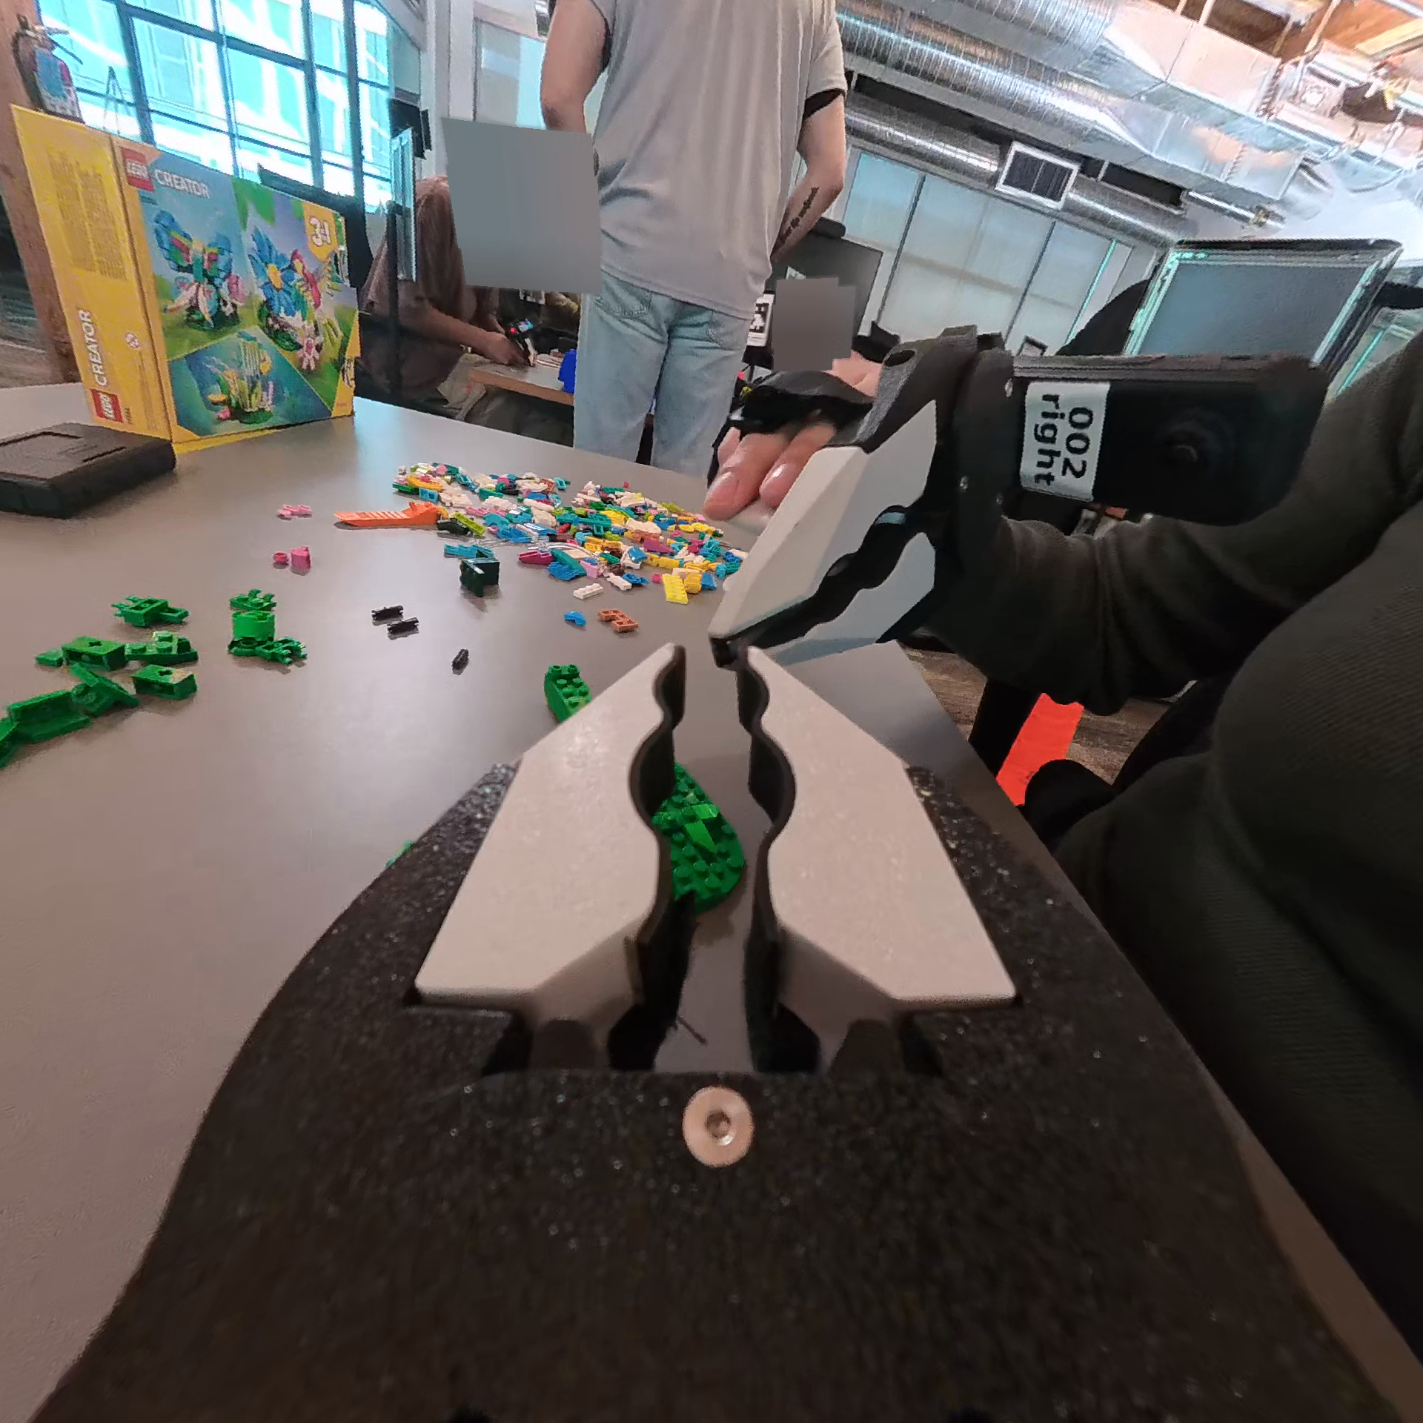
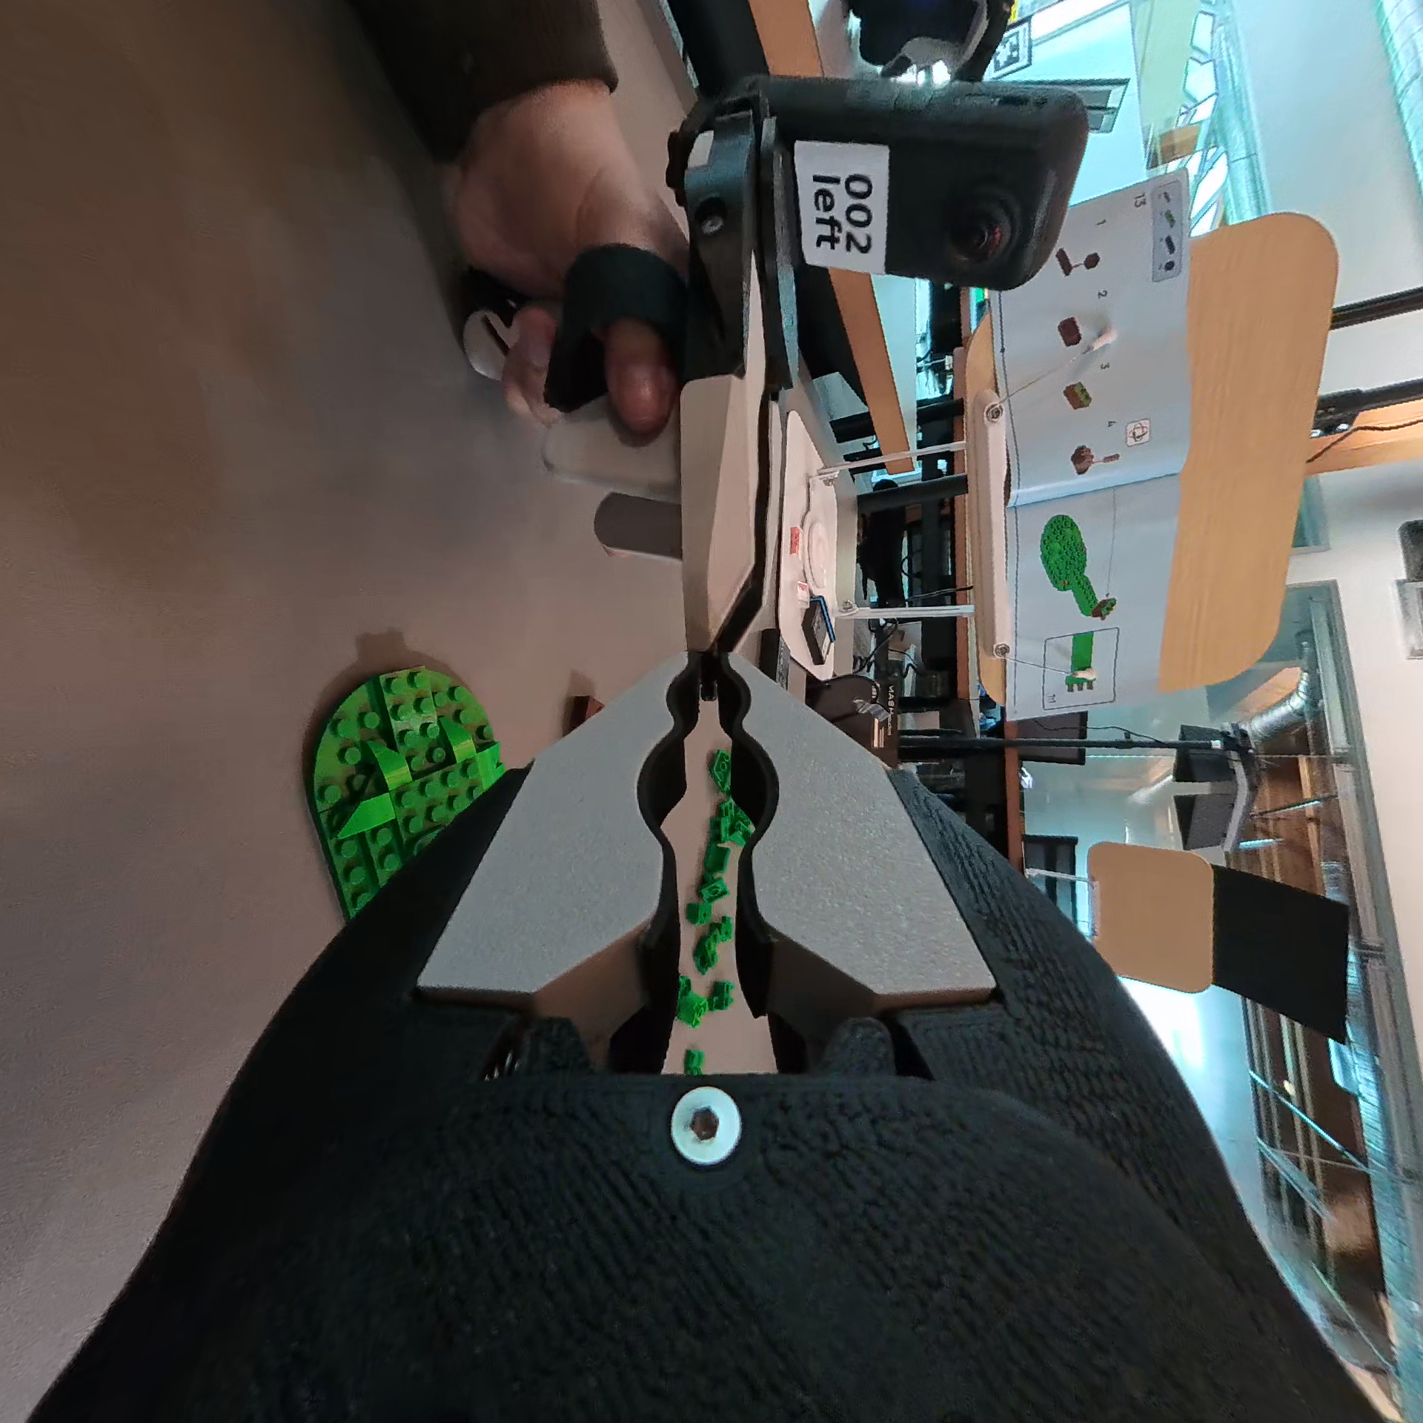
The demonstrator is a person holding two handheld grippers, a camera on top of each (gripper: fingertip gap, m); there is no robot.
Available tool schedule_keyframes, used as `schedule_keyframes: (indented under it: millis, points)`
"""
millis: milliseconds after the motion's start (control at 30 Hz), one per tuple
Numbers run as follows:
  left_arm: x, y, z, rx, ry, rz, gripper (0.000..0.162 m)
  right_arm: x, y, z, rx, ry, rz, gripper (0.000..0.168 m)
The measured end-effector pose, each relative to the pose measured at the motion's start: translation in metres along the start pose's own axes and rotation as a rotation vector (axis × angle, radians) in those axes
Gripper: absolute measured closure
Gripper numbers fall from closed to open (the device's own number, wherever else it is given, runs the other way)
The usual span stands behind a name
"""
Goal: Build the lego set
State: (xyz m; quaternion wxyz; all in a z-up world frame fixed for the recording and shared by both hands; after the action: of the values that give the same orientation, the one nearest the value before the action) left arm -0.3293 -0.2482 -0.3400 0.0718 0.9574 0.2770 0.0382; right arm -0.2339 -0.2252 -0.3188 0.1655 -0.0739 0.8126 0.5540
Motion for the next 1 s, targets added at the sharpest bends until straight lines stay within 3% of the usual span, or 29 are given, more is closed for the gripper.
schedule_keyframes:
  millis: [133, 233, 300, 367, 467, 533, 800, 1000]
  points:
    - [0.001, 0.002, -0.001, 0.039, -0.003, -0.003, 0.16, 0.0, 0.0, 0.0, 0.001, -0.011, 0.006, 0.166]
    - [-0.002, 0.003, -0.006, 0.097, 0.031, -0.015, 0.161, -0.001, 0.008, -0.001, 0.216, 0.026, 0.023, 0.162]
    - [-0.006, 0.009, -0.018, 0.151, 0.125, -0.002, 0.161, -0.008, 0.023, -0.005, 0.473, 0.15, 0.051, 0.151]
    - [-0.014, 0.019, -0.034, 0.175, 0.269, 0.051, 0.161, -0.017, 0.039, -0.013, 0.708, 0.328, 0.072, 0.15]
    - [-0.031, 0.036, -0.058, 0.119, 0.559, 0.207, 0.161, -0.024, 0.051, -0.031, 0.875, 0.521, 0.055, 0.152]
    - [-0.034, 0.039, -0.061, 0.062, 0.625, 0.271, 0.161, -0.025, 0.054, -0.045, 0.957, 0.63, 0.01, 0.154]
    - [-0.038, 0.045, -0.067, 0.02, 0.708, 0.328, 0.162, -0.015, 0.058, -0.069, 1.062, 0.728, -0.018, 0.156]
    - [-0.043, 0.047, -0.071, -0.101, 0.743, 0.469, 0.161, -0.016, 0.062, -0.079, 1.001, 0.766, 0.03, 0.158]
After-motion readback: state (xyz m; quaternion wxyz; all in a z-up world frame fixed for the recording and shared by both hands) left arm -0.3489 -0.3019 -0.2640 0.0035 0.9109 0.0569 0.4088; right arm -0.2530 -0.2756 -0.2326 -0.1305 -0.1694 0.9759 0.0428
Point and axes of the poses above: each gripper's, where its closed fingertips meet, x out along the fingers, z out of its underside, y = z × x across the jaws, the point moved 6 cm from there along -x, back along the fingers, and after that the axes turned 4 degrees about x, right-handed, at the moved point
